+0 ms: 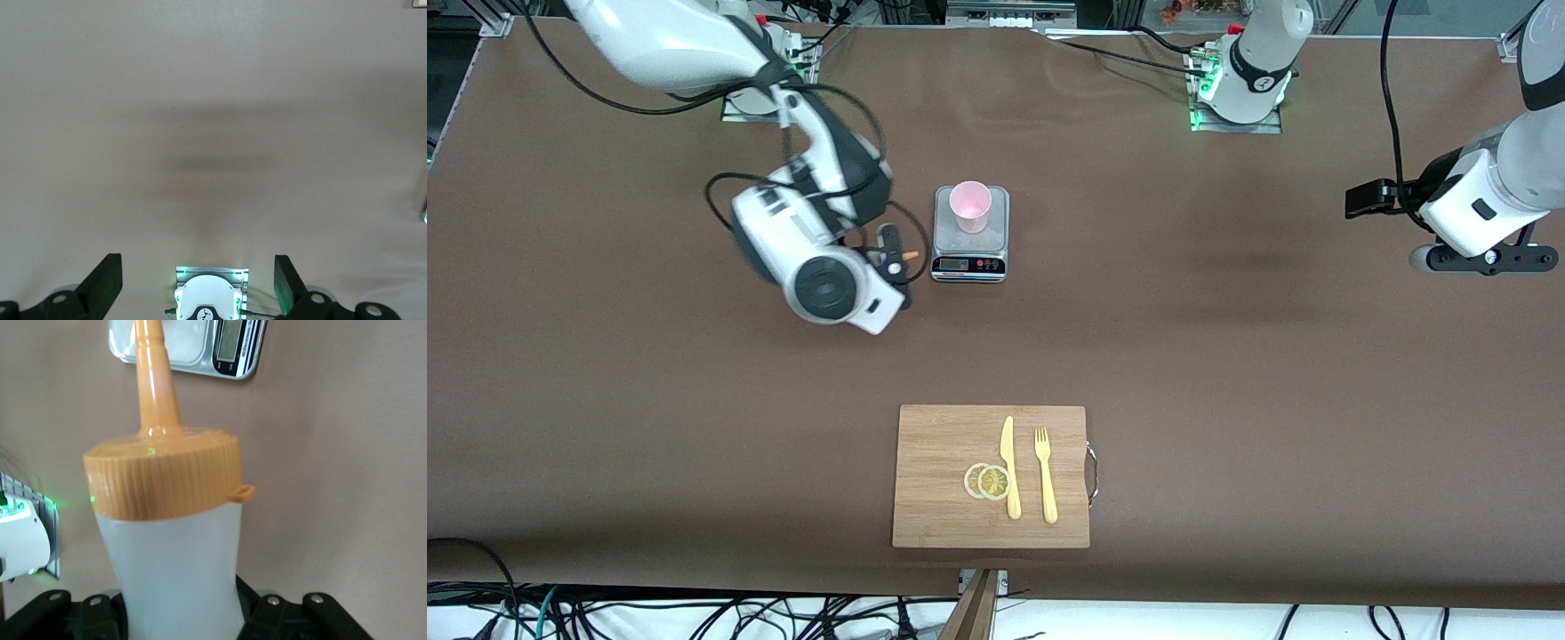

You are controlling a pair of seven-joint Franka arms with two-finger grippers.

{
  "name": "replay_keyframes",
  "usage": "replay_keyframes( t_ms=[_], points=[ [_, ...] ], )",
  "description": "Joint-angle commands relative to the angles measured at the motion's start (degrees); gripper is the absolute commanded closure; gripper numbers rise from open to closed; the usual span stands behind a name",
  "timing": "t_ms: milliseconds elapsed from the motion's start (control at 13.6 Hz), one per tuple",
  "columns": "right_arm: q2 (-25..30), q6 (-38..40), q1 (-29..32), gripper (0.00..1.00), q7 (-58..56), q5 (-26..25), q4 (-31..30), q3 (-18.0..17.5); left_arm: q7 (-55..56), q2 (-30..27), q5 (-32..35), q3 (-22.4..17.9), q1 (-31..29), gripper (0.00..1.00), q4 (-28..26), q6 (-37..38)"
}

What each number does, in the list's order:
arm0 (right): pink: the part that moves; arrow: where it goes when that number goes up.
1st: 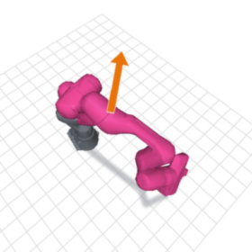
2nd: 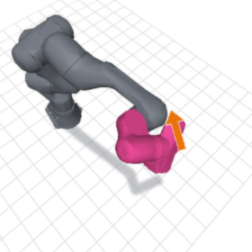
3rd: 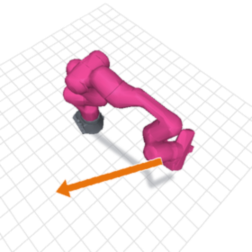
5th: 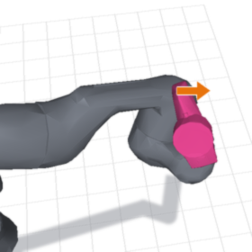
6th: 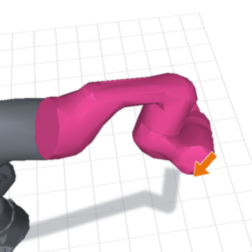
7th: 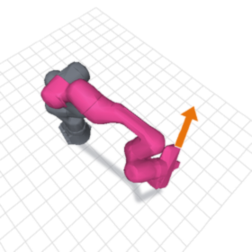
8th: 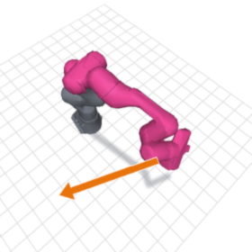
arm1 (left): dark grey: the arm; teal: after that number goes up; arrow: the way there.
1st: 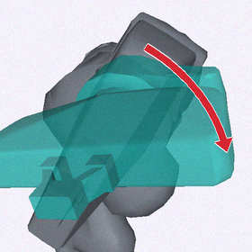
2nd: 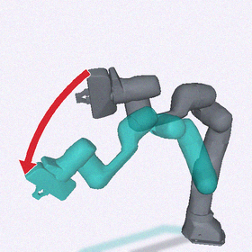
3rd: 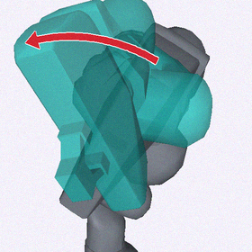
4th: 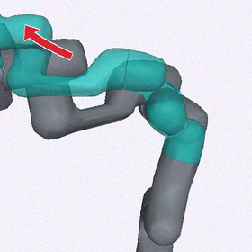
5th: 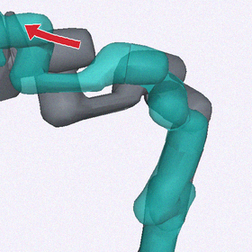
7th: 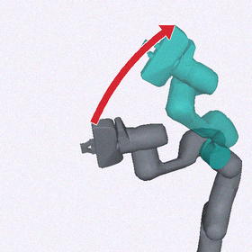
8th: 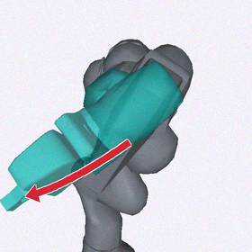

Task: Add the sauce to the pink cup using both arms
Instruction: 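Carry the bottle back and lower it onto the table with the right gripper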

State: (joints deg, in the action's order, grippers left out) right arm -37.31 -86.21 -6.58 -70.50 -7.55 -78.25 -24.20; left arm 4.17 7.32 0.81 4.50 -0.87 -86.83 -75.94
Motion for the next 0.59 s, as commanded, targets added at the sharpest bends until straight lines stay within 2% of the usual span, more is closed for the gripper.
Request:
replay_keyframes(
  t_ms=[0, 73, 220, 367, 514],
  points=[
    [1.7, -1.7, 7.8, 1.00, -9.1, 10.1, -0.8, -0.1, -1.4, -0.1, 0.4, 0.3, -0.4, 0.00, 0.0, 0.0],
    [1.7, -1.6, 9.9, 1.00, -11.9, 14.5, -0.8, 1.2, -1.4, -0.1, 0.4, 0.3, -0.4, 0.00, 0.0, 0.0],
    [1.6, -1.2, 11.1, 1.00, -17.9, 23.8, -0.8, 6.4, -1.3, 0.0, 0.4, 0.3, -0.4, 0.00, 0.0, 0.0],
    [1.4, -1.0, 11.9, 1.00, -24.2, 33.2, -3.2, 12.0, -1.4, 0.0, 0.5, 0.3, -0.4, 0.00, 0.0, 0.0],
    [1.0, -0.4, 14.3, 1.00, -30.5, 42.4, -6.4, 15.8, -1.3, 0.0, 0.4, 0.3, -0.4, 0.00, 0.0, 0.0]
  ],
)
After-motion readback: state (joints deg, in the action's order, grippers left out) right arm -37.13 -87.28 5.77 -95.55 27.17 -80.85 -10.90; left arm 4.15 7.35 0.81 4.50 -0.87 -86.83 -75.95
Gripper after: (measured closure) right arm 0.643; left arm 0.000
